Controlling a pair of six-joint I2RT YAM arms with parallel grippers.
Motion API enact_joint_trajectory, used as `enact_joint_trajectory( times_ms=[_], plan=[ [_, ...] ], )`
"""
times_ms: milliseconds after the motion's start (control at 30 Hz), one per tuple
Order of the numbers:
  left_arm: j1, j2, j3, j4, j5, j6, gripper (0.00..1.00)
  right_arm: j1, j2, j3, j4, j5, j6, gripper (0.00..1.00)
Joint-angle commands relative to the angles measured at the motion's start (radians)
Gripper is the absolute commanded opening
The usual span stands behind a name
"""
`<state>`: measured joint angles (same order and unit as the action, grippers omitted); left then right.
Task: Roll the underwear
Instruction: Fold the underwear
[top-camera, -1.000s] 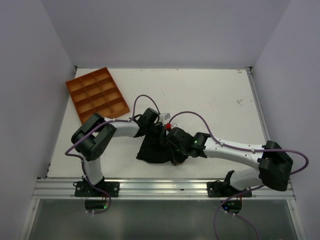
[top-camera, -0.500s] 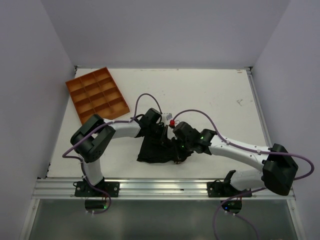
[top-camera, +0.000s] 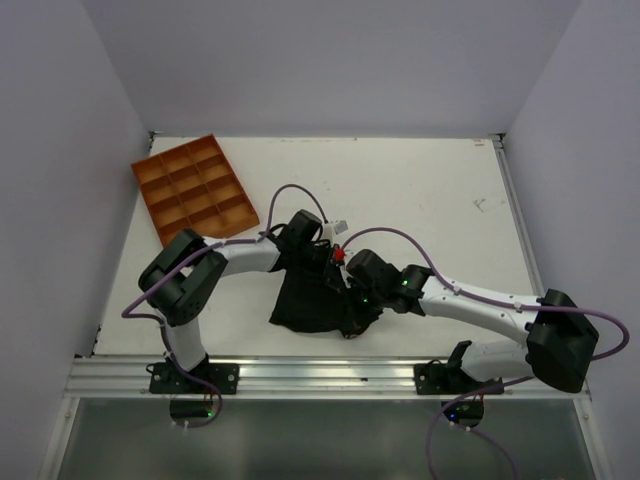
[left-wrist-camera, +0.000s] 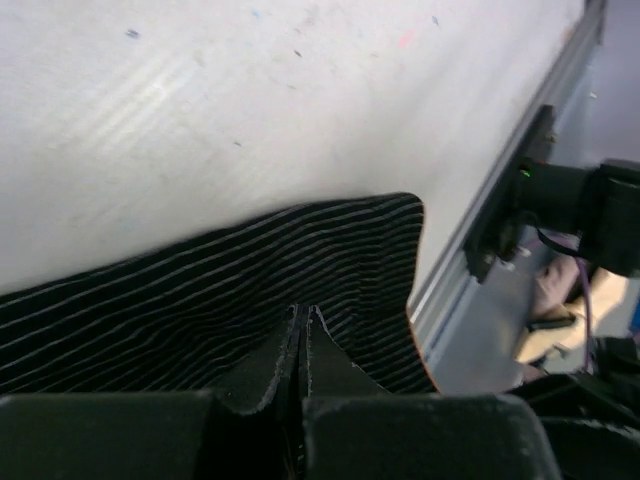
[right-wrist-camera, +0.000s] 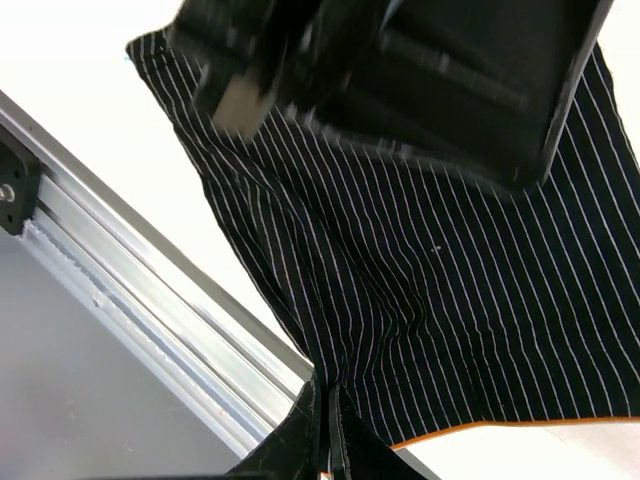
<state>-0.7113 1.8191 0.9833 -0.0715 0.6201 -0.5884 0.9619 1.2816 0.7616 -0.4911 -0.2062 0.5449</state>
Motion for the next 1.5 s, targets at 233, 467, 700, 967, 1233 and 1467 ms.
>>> enact_joint_trajectory(
  times_ms=[233, 467, 700, 967, 1233, 1467],
  plan=[
    [-0.019, 0.052, -0.114, 0.358, 0.336, -0.103, 0.0, 0.001, -0.036, -0.041, 0.083, -0.033, 0.01, 0.0],
    [-0.048, 0.121, -0.09, 0.276, 0.238, -0.05, 0.0, 0.003, -0.037, -0.013, 0.046, 0.017, 0.012, 0.0],
    [-0.06, 0.151, -0.115, 0.185, 0.168, 0.035, 0.0, -0.006, -0.05, 0.033, -0.043, 0.122, -0.002, 0.0],
    [-0.06, 0.154, -0.133, 0.182, 0.153, 0.047, 0.0, -0.038, -0.021, 0.067, -0.098, 0.198, -0.056, 0.0],
    [-0.06, 0.146, -0.127, 0.156, 0.147, 0.061, 0.0, -0.081, 0.018, 0.081, -0.119, 0.203, -0.097, 0.0],
    [-0.06, 0.117, -0.1, 0.101, 0.104, 0.039, 0.02, -0.103, 0.03, 0.079, -0.119, 0.214, -0.109, 0.0]
  ],
)
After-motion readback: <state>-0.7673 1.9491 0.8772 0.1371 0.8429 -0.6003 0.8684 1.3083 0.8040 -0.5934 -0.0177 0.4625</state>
